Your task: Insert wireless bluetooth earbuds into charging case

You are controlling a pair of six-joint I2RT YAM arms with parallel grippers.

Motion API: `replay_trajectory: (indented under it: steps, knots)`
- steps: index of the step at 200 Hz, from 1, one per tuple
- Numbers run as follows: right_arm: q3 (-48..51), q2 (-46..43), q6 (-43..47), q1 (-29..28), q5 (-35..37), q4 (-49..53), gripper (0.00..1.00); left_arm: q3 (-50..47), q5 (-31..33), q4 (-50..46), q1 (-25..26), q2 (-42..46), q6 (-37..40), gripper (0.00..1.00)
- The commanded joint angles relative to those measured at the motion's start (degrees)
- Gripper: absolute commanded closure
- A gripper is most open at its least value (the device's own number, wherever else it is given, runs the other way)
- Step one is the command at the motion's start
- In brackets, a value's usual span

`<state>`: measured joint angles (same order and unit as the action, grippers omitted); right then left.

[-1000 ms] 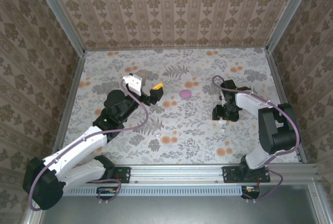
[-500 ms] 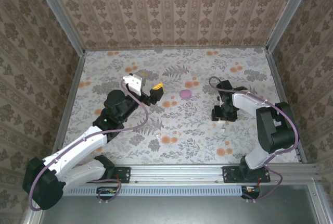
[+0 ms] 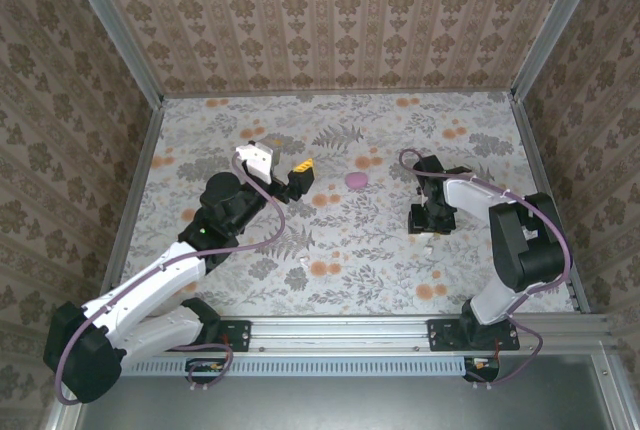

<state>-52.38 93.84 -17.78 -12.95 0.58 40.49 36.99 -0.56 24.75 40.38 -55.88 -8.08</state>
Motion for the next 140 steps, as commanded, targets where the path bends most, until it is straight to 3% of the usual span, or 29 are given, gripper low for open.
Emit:
replay_trajectory:
  steps: [1,76,140]
  knots:
    - [0.79,-2.83,0.05,-0.73,1.45,-0.26,0.51,1.04,0.72,-1.43,-0.57,-0.09,-1.79,0.13]
    - [-1.95,-16.21,5.14,-4.75,-2.05,-3.29,0.54,4.93,-1.2,-7.02,-1.46,-4.57,-6.08,0.13]
    - [-7.35,-22.95,18.74,-15.82,-2.74,-7.85,0.54,13.31,-17.04,-13.46,-4.0,-12.49,-12.34,0.18]
